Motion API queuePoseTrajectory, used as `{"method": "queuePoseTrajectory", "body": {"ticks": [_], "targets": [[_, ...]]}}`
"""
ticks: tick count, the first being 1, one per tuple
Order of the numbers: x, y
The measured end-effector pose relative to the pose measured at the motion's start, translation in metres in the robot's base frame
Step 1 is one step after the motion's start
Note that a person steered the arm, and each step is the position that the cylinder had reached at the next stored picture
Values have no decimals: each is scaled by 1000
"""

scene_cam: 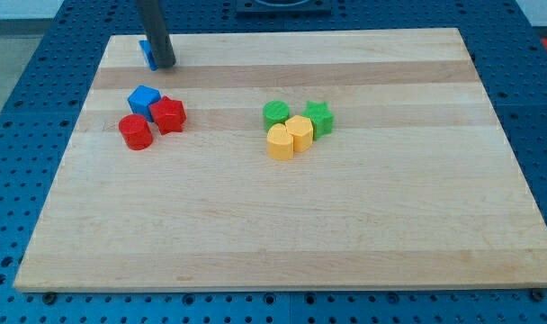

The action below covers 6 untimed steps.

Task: Separate the blue cube and red star

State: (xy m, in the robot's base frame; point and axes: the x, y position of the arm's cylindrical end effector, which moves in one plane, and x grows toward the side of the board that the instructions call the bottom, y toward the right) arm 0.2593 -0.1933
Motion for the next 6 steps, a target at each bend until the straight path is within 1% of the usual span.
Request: {"method": "queuePoseTrajectory", "body": {"ticks": [1, 2, 4, 6], "targets": [[-1, -3], [9, -9], [56, -23], [121, -36]]}}
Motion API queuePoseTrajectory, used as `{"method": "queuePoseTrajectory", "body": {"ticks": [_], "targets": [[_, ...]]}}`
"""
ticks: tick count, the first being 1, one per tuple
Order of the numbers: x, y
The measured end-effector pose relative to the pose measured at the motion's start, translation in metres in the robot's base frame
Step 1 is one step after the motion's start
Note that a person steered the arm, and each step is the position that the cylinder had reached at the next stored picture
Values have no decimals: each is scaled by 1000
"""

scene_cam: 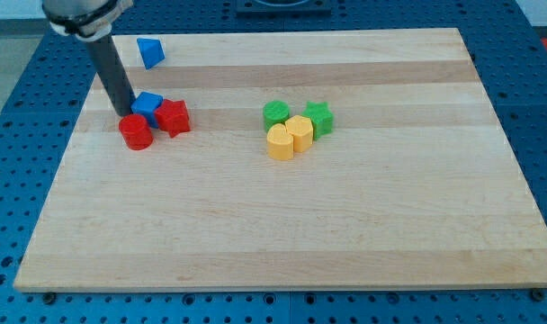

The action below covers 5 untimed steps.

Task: Separate the blue cube and red star

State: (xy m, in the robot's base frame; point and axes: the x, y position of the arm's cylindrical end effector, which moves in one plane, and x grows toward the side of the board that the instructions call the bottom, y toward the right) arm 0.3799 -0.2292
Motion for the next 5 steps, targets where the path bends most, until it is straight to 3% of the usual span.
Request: {"method": "queuePoseTrajectory", "body": {"ticks": [2, 5], "targets": [[37, 12], [-4, 47]]}}
